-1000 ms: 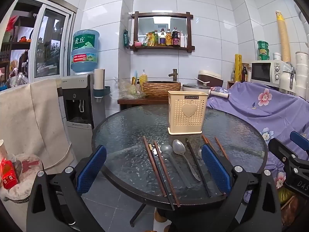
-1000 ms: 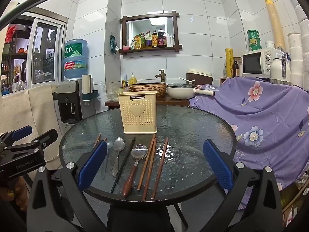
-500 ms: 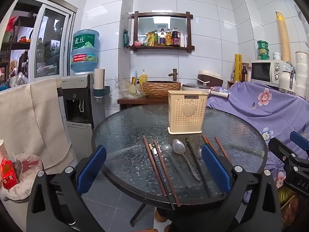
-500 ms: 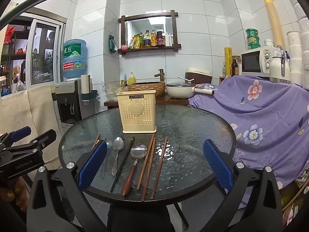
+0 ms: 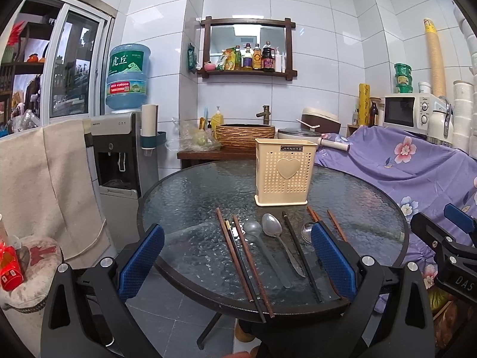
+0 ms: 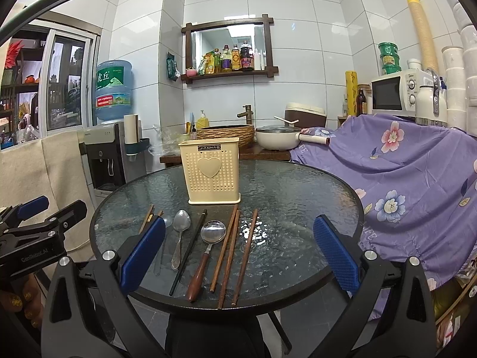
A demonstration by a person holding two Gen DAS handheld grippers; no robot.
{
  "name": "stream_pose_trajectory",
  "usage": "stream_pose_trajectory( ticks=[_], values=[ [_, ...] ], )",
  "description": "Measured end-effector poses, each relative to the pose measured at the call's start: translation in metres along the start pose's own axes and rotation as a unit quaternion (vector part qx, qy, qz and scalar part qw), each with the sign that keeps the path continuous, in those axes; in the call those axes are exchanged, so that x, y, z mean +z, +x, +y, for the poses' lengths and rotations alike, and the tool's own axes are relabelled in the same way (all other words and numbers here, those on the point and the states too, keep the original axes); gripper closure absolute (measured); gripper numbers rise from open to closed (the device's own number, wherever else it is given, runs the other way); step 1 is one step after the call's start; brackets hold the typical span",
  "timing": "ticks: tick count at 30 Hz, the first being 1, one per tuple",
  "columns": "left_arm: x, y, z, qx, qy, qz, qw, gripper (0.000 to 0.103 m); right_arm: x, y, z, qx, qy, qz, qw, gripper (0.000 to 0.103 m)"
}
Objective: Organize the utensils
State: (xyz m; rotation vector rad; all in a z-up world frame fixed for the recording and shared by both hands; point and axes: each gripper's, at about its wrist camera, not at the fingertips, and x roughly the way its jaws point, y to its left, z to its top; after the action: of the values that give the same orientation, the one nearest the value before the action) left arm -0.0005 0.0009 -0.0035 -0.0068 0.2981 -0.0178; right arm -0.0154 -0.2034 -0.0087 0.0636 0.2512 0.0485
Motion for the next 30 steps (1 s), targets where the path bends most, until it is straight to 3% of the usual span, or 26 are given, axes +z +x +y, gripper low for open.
stream_pose_trajectory(
  ticks=[30],
  values=[
    [-0.0007, -0.0021, -0.0009, -0.006, 0.001, 0.001, 1.0, 0.006, 0.0005, 0.0006, 0.0, 0.0, 0.004, 0.005, 1.0, 0.005]
  ],
)
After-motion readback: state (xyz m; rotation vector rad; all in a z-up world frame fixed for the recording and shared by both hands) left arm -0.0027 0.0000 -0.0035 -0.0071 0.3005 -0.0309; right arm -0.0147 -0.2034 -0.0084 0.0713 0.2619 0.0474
